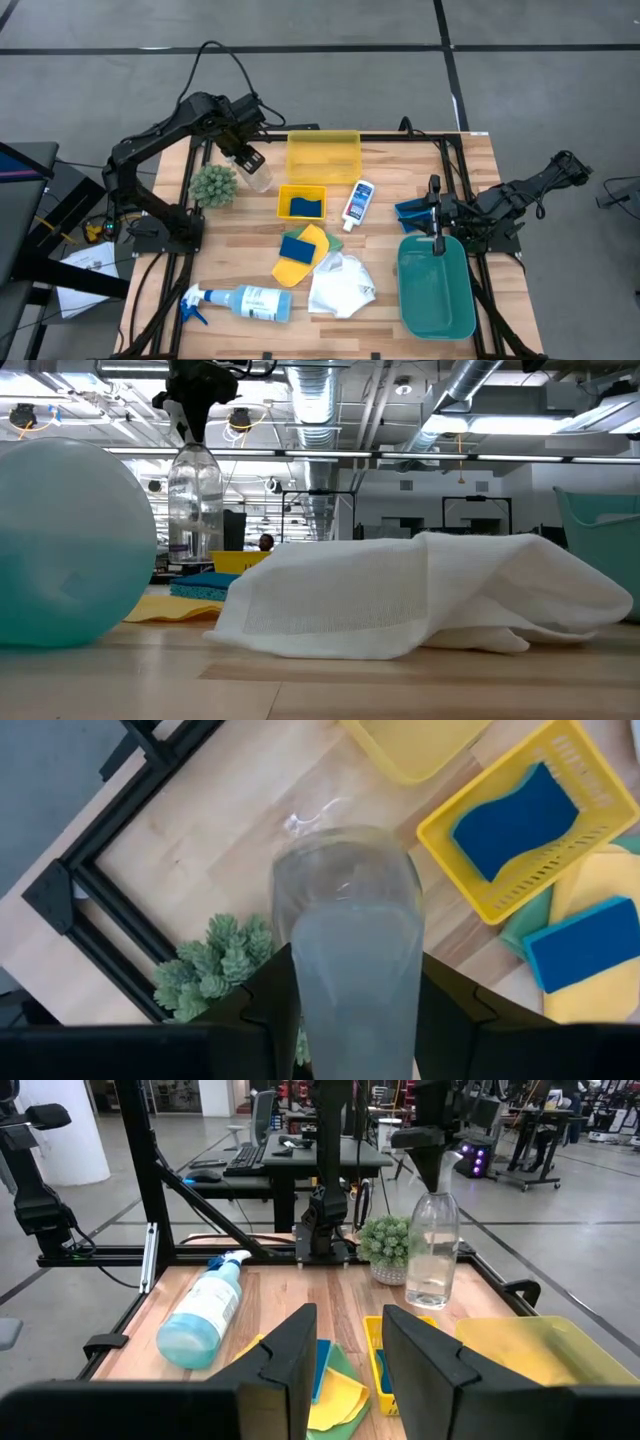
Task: Pick & Place Kitchen Items
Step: Put the transparent spray bottle into the top yellow bin
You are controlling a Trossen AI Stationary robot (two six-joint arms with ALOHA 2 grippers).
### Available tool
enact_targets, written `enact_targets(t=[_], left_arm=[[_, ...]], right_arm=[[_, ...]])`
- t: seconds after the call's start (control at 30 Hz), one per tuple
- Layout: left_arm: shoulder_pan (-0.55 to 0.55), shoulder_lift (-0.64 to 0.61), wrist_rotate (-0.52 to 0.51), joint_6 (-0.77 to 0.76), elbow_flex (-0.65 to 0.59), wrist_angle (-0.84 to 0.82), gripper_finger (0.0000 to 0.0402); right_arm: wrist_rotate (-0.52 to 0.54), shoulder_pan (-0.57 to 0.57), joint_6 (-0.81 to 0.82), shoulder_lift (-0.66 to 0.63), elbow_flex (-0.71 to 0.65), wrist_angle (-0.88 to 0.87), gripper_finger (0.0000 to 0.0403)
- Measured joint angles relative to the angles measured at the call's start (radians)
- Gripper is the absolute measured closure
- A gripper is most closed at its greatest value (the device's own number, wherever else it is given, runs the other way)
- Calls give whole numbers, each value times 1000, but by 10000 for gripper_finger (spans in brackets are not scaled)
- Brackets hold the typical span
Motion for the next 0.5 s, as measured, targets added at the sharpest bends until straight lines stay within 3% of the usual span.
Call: enact_targets(t=[0.5], left_arm=[[-5, -7, 6, 21, 125, 10, 270]], right_arm=[[0, 0, 0, -1, 0, 0, 295]])
